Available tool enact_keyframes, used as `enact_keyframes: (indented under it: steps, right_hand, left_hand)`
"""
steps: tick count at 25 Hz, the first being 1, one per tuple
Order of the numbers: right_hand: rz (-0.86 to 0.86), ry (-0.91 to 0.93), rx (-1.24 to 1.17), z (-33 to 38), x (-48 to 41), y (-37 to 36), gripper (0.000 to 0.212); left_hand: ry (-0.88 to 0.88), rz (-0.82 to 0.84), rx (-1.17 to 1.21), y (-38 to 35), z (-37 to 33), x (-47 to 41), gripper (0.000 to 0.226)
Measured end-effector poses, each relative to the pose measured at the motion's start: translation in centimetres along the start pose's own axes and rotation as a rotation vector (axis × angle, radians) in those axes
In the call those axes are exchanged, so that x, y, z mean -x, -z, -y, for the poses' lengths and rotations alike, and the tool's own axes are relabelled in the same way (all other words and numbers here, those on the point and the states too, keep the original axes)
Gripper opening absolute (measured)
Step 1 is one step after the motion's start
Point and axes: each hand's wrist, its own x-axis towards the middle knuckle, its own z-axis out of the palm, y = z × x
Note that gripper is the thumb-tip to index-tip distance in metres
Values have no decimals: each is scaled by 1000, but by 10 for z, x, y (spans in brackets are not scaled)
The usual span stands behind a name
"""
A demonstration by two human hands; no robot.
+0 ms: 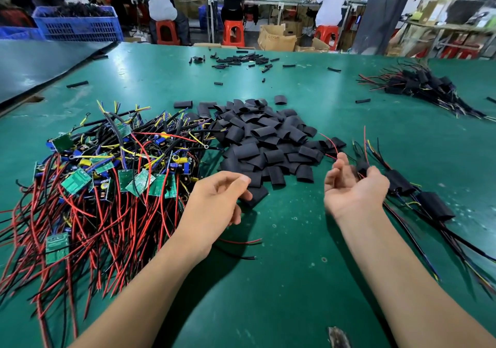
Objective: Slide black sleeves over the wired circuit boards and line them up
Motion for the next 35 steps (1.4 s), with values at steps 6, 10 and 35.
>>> enact_keyframes:
  steps: [6,10,35]
  right_hand:
    - [73,-4,55,-10,7,0,45]
    - [375,290,556,-41,21,-3,36]
    - [936,393,1519,-109,57,-60,23]
  left_hand:
    - [1,-47,-52,-3,3,1,6]
    - [13,-84,-9,-3,3,2,12]
    - [-239,294,-283,-4,6,13,17]
